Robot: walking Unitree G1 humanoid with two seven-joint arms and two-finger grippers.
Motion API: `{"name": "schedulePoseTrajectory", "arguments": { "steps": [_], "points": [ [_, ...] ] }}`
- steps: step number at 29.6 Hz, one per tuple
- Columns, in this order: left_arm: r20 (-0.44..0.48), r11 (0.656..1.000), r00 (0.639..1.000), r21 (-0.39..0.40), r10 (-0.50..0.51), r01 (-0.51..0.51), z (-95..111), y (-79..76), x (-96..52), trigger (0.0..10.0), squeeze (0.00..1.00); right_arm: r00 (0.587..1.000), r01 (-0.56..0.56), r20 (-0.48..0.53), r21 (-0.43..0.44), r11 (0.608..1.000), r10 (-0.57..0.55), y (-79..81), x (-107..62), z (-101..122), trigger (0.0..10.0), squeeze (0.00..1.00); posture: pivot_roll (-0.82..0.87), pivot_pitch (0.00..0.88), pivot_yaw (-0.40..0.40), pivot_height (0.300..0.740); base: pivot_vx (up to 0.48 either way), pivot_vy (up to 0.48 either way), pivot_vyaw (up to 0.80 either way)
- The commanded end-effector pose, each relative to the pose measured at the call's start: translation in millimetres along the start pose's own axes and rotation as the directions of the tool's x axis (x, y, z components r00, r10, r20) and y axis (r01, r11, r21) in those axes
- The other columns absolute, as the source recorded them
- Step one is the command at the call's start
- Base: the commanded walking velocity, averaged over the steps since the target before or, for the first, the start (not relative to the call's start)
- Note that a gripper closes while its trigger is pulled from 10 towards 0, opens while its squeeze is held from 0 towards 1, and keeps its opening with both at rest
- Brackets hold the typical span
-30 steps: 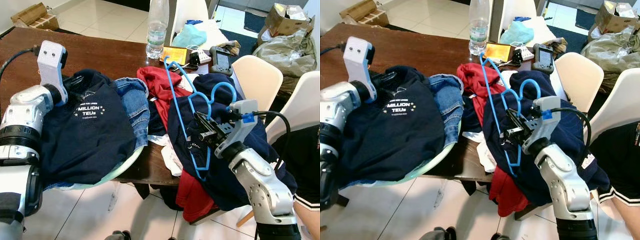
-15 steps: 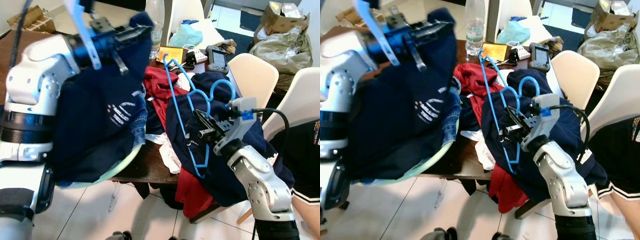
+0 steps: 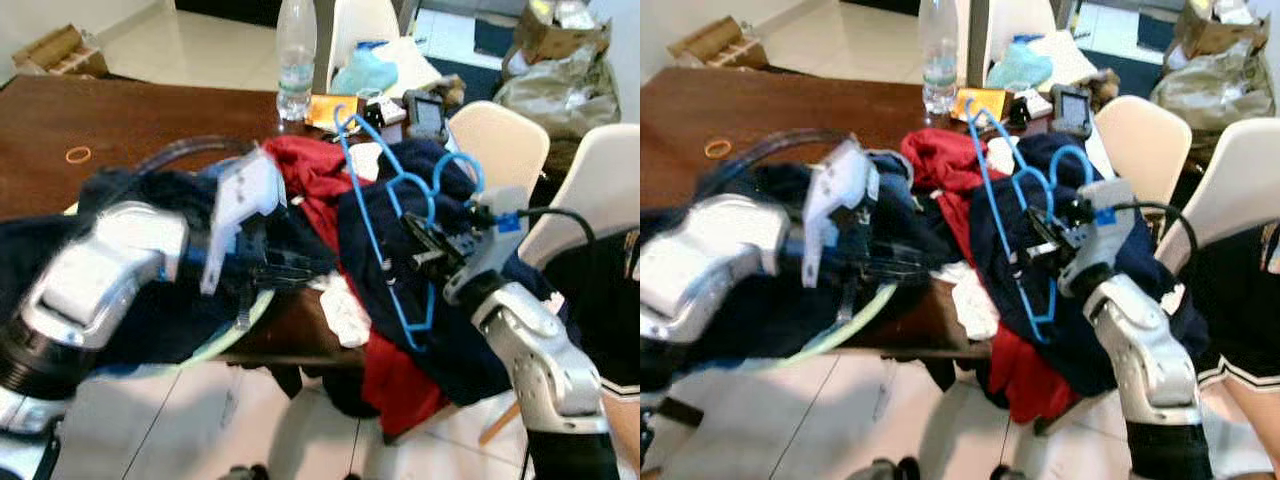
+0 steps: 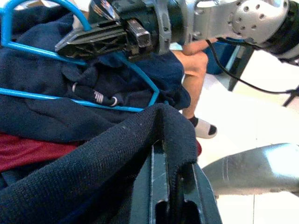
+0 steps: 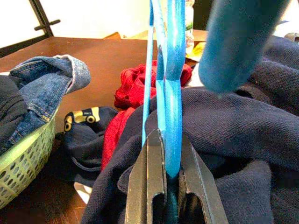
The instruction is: Hang hanger
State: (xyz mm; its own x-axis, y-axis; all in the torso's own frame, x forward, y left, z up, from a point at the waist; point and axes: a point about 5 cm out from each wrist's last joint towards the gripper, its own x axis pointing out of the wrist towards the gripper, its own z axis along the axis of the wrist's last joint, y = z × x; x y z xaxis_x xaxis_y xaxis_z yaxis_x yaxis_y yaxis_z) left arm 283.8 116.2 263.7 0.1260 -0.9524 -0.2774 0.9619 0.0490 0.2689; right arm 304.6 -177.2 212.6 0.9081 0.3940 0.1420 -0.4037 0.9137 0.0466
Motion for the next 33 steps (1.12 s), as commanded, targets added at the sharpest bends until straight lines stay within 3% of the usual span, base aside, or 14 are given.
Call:
{"name": "schedulePoseTrajectory", "arguments": {
  "steps": [1,7,11,13,15,17,19,23,27,28,29,31,32,33],
  "points": [
    [0.008,1.000,1.000,-0.009,-0.004,0.004,2.7,-2.0,-1.6,10.0,1.00,0.999,0.029,-0.021,-0.002,1.000,-0.029,-5.2,-2.6,-4.8,10.0,0.00,0.06,0.166,-0.042,0.740,0.000,0.000,0.00],
    [0.038,0.999,0.999,-0.007,0.033,-0.032,8.8,3.2,-9.1,10.0,1.00,0.999,0.028,-0.024,-0.001,1.000,-0.028,-4.4,-2.8,-5.9,10.0,0.00,0.06,0.167,-0.041,0.740,0.000,0.000,0.00],
    [0.169,0.982,0.968,0.012,0.184,-0.188,34.9,20.8,-39.0,10.0,1.00,0.999,0.031,-0.025,0.001,1.000,-0.031,-5.3,-3.2,-6.0,10.0,0.00,0.06,0.166,-0.039,0.740,0.000,0.000,0.00],
    [0.169,0.982,0.968,0.012,0.184,-0.188,34.9,20.8,-39.0,10.0,1.00,0.999,0.031,-0.025,0.001,1.000,-0.031,-5.3,-3.2,-6.0,10.0,0.00,0.06,0.166,-0.039,0.740,0.000,0.000,0.00],
    [0.274,0.967,0.930,-0.008,0.246,-0.253,53.0,27.8,-59.1,10.0,1.00,0.999,0.032,-0.024,-0.001,0.999,-0.032,-6.2,-3.1,-5.8,10.0,0.00,0.06,0.166,-0.039,0.740,0.000,0.000,0.00],
    [0.274,0.967,0.930,-0.008,0.246,-0.253,53.0,27.8,-59.1,10.0,1.00,0.999,0.032,-0.024,-0.001,0.999,-0.032,-6.2,-3.1,-5.8,10.0,0.00,0.06,0.166,-0.039,0.740,0.000,0.000,0.00],
    [0.405,0.954,0.867,-0.052,0.291,-0.295,71.9,32.4,-84.9,10.0,1.00,0.999,0.033,-0.026,-0.002,0.999,-0.033,-7.1,-3.2,-5.9,10.0,0.00,0.06,0.165,-0.041,0.740,0.000,0.000,0.00],
    [0.468,0.930,0.808,-0.102,0.358,-0.353,77.3,36.9,-109.6,10.0,1.00,0.999,0.033,-0.026,-0.002,0.999,-0.034,-7.0,-3.5,-6.1,10.0,0.00,0.07,0.166,-0.040,0.740,0.000,0.000,0.00],
    [0.362,0.835,0.757,-0.148,0.545,-0.530,57.8,50.3,-133.6,10.0,1.00,0.999,0.031,-0.029,0.000,1.000,-0.031,-5.9,-3.9,-7.3,10.0,0.00,0.07,0.163,-0.040,0.740,0.000,0.000,0.00],
    [0.362,0.835,0.757,-0.148,0.545,-0.530,57.8,50.3,-133.6,10.0,1.00,0.999,0.031,-0.029,0.000,1.000,-0.031,-5.9,-3.9,-7.3,10.0,0.00,0.07,0.163,-0.040,0.740,0.000,0.000,0.00],
    [0.283,0.766,0.713,-0.191,0.642,-0.614,42.3,57.5,-143.4,10.0,1.00,0.999,0.029,-0.031,0.001,1.000,-0.029,-5.3,-3.9,-8.0,10.0,0.00,0.07,0.162,-0.039,0.740,0.000,0.000,0.00],
    [0.283,0.766,0.713,-0.191,0.642,-0.614,42.3,57.5,-143.4,10.0,1.00,0.999,0.029,-0.031,0.001,1.000,-0.029,-5.3,-3.9,-8.0,10.0,0.00,0.07,0.162,-0.039,0.740,0.000,0.000,0.00],
    [0.215,0.709,0.675,-0.232,0.705,-0.666,26.8,61.9,-151.0,10.0,1.00,0.999,0.028,-0.033,0.002,1.000,-0.028,-4.7,-3.6,-8.7,10.0,0.00,0.07,0.159,-0.042,0.740,0.000,0.000,0.00],
    [0.215,0.709,0.675,-0.232,0.705,-0.666,26.8,61.9,-151.0,10.0,1.00,0.999,0.028,-0.033,0.002,1.000,-0.028,-4.7,-3.6,-8.7,10.0,0.00,0.07,0.159,-0.042,0.740,0.000,0.000,0.00]
  ]
}}
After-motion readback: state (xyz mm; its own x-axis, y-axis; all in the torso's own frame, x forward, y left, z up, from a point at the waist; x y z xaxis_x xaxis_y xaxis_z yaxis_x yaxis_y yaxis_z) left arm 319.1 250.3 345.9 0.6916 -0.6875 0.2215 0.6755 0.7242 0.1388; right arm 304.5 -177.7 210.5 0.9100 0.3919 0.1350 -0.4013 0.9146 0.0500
